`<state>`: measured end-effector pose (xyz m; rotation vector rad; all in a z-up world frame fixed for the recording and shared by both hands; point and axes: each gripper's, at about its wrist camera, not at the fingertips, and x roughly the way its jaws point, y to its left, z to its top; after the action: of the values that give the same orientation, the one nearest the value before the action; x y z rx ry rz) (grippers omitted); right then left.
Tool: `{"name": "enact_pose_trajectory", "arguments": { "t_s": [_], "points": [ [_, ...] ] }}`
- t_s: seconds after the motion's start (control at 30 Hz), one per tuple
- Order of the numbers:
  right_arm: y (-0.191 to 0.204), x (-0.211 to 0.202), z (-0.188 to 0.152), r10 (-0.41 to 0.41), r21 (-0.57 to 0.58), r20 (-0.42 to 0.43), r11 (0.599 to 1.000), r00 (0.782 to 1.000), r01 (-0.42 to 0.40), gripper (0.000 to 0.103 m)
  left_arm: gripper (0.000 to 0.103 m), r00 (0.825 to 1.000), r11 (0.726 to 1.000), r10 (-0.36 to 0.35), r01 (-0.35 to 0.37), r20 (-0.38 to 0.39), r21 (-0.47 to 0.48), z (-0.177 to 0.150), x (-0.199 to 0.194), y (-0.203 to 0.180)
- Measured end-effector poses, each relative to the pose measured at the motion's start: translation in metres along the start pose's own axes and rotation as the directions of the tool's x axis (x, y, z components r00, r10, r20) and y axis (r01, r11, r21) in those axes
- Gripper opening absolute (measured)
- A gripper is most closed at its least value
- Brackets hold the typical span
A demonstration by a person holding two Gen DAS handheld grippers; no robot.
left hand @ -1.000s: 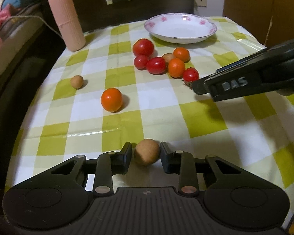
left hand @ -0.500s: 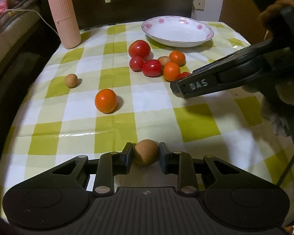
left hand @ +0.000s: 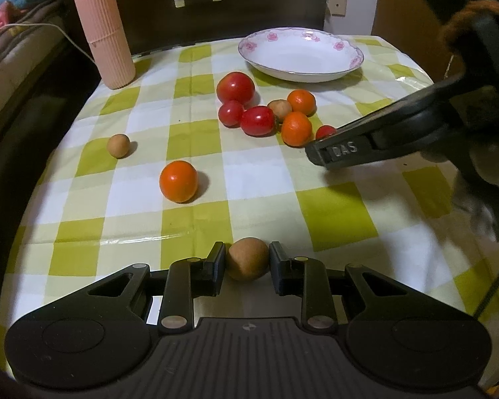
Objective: Organize fruits
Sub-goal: 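Carry both fruits over the white bowl and open both tools to drop them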
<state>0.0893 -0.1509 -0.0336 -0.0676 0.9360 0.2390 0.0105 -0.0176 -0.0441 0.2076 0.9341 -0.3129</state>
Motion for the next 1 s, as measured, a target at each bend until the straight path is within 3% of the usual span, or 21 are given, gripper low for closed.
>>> {"name": "enact_pose_trajectory", "arguments": {
  "t_s": [0.4,0.67,1.0],
  "points": [
    [-0.018,-0.018,-0.002,0.010,0.059,0.027,0.998,1.000,-0.012,0.027,0.035,1.000,0.998,-0.008,0.008,0.002,-0.055,0.017,-0.002,0.005],
    [-0.023,-0.022,0.001,0.001,0.080,0.044,0.997,0.999,-0.005,0.027,0.035,0.997,0.995,-0.042,0.047,0.065,-0.089,0.052,0.000,0.008],
    [-0.052,-0.021,0.029,-0.057,0.159,0.093,0.986,0.994,0.042,0.027,0.035,0.989,0.992,-0.083,0.095,0.124,-0.087,0.110,0.024,-0.001]
  ]
}}
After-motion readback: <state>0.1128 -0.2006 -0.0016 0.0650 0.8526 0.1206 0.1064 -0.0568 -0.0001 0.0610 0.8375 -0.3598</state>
